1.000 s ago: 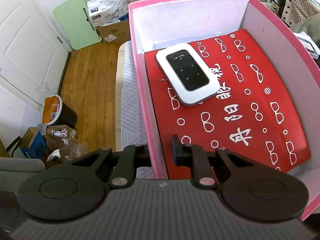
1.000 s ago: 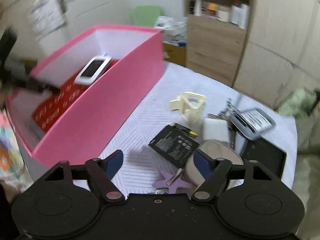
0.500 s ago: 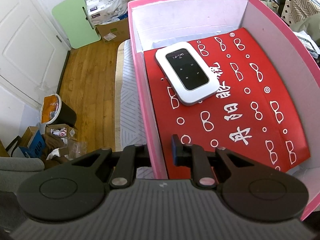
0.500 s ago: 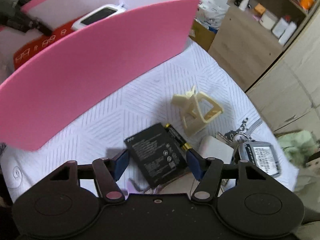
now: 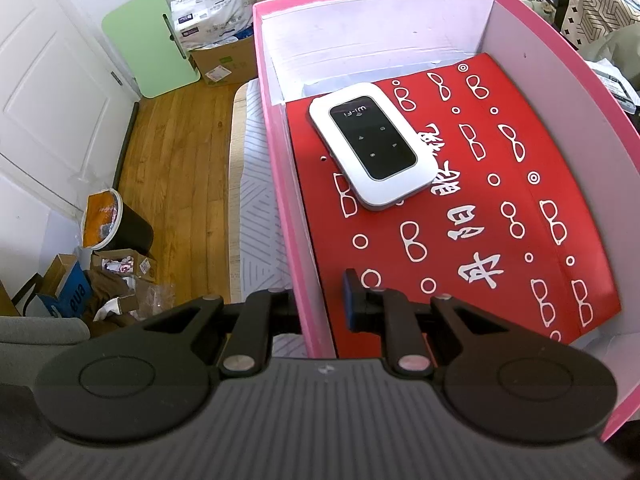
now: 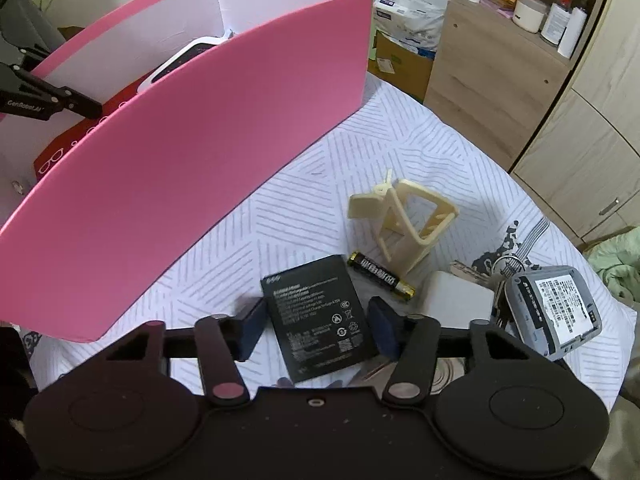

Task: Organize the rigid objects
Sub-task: 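Grasp the black phone battery on the table with the right gripper, then place the black battery in the box beside the router, release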

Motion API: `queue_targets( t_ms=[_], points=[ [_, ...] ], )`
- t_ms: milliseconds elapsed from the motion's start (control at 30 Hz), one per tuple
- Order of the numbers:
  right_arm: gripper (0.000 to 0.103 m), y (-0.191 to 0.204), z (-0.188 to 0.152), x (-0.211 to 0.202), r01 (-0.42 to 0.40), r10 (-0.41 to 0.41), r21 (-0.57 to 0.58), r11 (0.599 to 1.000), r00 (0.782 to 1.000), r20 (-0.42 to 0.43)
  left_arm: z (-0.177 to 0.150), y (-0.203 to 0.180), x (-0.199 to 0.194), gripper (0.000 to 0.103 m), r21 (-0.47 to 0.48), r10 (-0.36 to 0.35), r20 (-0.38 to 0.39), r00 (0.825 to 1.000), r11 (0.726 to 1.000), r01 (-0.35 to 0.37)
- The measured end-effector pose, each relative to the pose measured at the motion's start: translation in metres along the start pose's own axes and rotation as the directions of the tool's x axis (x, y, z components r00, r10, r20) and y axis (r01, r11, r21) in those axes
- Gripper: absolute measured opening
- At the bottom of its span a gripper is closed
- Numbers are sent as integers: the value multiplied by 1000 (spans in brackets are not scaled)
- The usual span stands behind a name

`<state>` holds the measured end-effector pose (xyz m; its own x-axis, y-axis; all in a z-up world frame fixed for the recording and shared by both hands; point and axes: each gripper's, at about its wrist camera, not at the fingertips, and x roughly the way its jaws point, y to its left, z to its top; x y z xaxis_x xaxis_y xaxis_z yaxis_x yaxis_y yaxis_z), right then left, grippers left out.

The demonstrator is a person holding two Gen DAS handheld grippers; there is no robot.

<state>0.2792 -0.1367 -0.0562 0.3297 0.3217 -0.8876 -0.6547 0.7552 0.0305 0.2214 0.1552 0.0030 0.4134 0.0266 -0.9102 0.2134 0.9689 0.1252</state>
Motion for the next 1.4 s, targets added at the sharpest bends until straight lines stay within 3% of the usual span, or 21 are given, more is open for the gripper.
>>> queue_targets(
  t_ms=[233,433,633,900,967,1067,1400],
  points=[
    [59,1,3,1,23,-24,119,993,1000,2,0,0,0,15,-3,1,4,1000,1000,-1],
    [55,4,3,-2,-65,67,196,978,998,-7,-1,1,-1,15,-7,-3,11,1000,1000,3],
    [62,17,-4,-3,-44,47,51,998,998,-51,-2,2,-2,15,-9,-10,13,1000,1000,10],
    [69,27,2,7,-1,1,3,1000,999,38,-1,2,-2,15,0,-12,13,1000,1000,12],
    [55,29,6,6,9,-10,13,1000,999,43,-1,2,-2,15,-4,-13,13,1000,1000,13],
    [55,40,10,6,57,-58,51,997,998,23,-2,4,-2,15,-6,-16,15,1000,1000,16],
    [54,70,32,-66,181,-177,-10,983,970,165,-1,0,-2,15,8,-9,11,1000,1000,8]
  ],
)
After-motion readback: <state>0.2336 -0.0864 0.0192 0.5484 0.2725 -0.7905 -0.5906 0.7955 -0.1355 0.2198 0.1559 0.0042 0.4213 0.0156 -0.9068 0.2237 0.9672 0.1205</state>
